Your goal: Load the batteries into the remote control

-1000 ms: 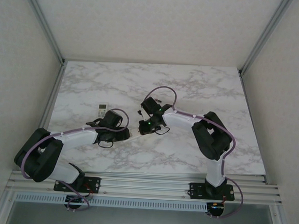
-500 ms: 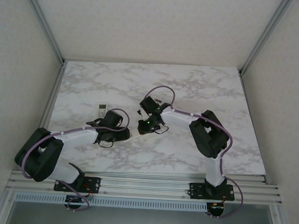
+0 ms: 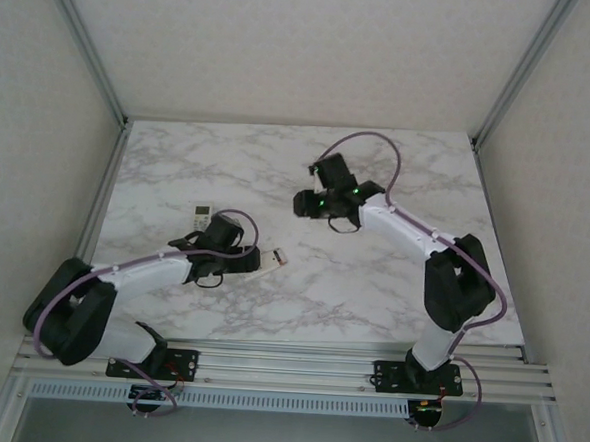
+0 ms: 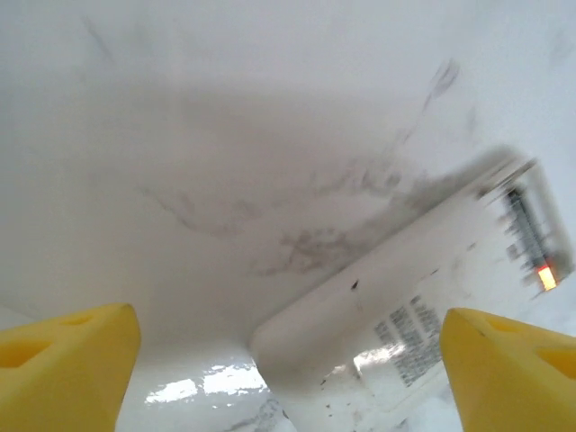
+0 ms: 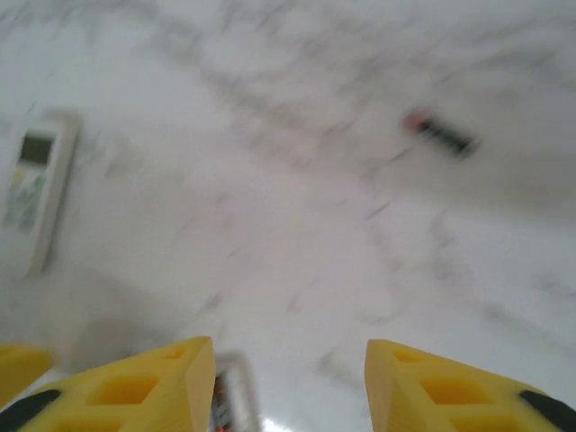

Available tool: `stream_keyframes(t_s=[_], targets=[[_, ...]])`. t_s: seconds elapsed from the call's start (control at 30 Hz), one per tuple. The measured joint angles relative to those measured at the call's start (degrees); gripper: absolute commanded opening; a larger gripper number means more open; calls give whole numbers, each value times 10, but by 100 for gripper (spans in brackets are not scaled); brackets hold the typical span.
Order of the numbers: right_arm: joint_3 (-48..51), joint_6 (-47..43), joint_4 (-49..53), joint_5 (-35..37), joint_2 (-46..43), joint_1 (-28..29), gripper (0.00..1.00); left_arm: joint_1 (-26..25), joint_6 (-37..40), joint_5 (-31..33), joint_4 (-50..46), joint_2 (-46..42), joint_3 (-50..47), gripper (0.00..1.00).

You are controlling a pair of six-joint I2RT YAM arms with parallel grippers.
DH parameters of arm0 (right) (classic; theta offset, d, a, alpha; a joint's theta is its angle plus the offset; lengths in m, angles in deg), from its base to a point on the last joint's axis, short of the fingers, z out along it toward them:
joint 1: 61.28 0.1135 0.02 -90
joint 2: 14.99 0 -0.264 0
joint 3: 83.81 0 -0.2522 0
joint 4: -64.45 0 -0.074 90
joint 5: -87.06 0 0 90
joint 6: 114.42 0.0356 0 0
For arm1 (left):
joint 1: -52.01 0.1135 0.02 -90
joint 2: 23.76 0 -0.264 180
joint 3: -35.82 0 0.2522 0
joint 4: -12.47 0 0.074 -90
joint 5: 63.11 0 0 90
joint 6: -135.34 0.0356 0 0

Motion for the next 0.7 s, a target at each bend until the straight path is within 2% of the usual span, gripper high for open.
stream_keyframes(t_s=[0.2,0.33,0.53,0.7], targets=[[-192,-86,52,52,160,-43,43,1,15,30,28,-167,-25,90],[-290,-169,112,53,261,-49,44,1,23,31,38,-225,-43,90],[-405,-264,193,49,368,-49,44,1,25,34,40,-224,-59,90],[-455,-303,232,43,405,-49,40,1,24,34,42,-205,-59,90]])
